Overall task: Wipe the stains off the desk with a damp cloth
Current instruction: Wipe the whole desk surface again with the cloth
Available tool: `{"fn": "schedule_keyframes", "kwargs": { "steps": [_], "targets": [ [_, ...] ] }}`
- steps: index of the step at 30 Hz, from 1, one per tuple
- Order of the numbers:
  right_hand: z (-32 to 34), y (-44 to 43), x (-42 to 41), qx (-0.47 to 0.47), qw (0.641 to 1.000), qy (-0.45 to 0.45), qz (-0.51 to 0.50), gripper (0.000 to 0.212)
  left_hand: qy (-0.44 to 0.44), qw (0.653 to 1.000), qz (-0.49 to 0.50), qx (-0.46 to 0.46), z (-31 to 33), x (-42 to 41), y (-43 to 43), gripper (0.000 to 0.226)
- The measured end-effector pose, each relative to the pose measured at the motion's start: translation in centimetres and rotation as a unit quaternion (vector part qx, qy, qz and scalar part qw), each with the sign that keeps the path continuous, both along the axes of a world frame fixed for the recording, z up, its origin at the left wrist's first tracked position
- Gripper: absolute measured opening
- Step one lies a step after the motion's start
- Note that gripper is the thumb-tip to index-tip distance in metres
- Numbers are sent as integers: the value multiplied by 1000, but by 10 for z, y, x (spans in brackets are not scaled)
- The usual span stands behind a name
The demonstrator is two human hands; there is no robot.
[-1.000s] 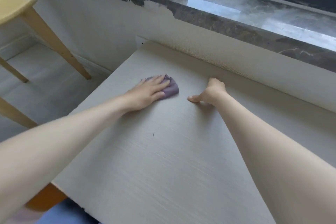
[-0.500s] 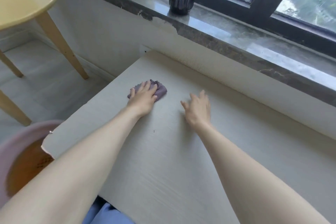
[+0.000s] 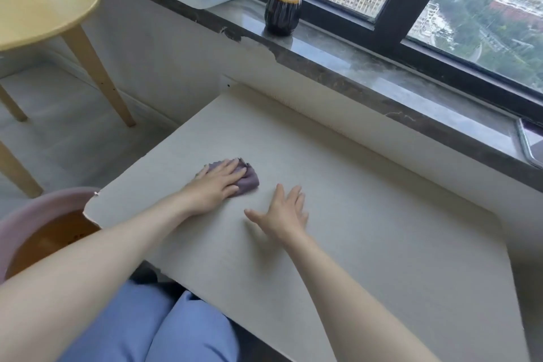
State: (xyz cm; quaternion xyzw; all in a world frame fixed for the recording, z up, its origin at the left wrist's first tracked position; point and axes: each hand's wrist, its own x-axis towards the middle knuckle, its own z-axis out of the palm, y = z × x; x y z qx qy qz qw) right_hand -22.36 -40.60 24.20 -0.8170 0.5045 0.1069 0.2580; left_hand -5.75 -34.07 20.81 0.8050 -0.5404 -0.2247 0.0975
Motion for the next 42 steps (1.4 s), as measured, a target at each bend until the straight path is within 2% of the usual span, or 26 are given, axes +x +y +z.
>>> {"fn": "schedule_keyframes", "kwargs": {
  "steps": [3,5,7,11,16,18,20,22,27,29,33,35,39,42],
  "targets": [
    [3,15,-1,2,998,53,38,113,-12,996,86,3,-1,29,15,50],
    [3,28,1,14,997,67,41,114,-22,991,132,2,-1,23,13,50],
    [-1,39,7,24,998,61,21,111,-19,994,107,-1,0,5,16,50],
    [-9,46,14,10,998,59,-2,112,-17,1000,-4,1,-4,6,48,51],
    [-8,51,13,9,999,39,-16,111,-30,993,117,16,0,18,24,50],
    [-8,50,14,15,999,38,-19,112,-29,995,94,15,1,-1,27,50],
    [-7,50,15,17,999,35,-20,112,-17,1000,24,7,-2,-11,48,52],
    [-7,49,16,16,999,33,-22,112,-21,1000,-9,5,-4,5,64,53],
    [-7,51,14,14,999,15,-33,111,-30,991,125,24,4,27,40,51],
    [-7,50,12,10,999,10,-34,110,-25,994,103,17,5,3,42,52],
    [-8,50,11,8,1000,3,-26,109,-20,999,-25,16,-3,-5,84,53],
    [-9,50,10,11,999,-5,-34,109,-13,999,-15,27,-1,11,83,52],
    [-9,50,12,12,999,-14,-44,109,-32,995,98,13,1,-7,63,52],
    [-11,49,12,10,999,-15,-46,110,-30,999,23,24,-3,-21,78,53]
  ]
}}
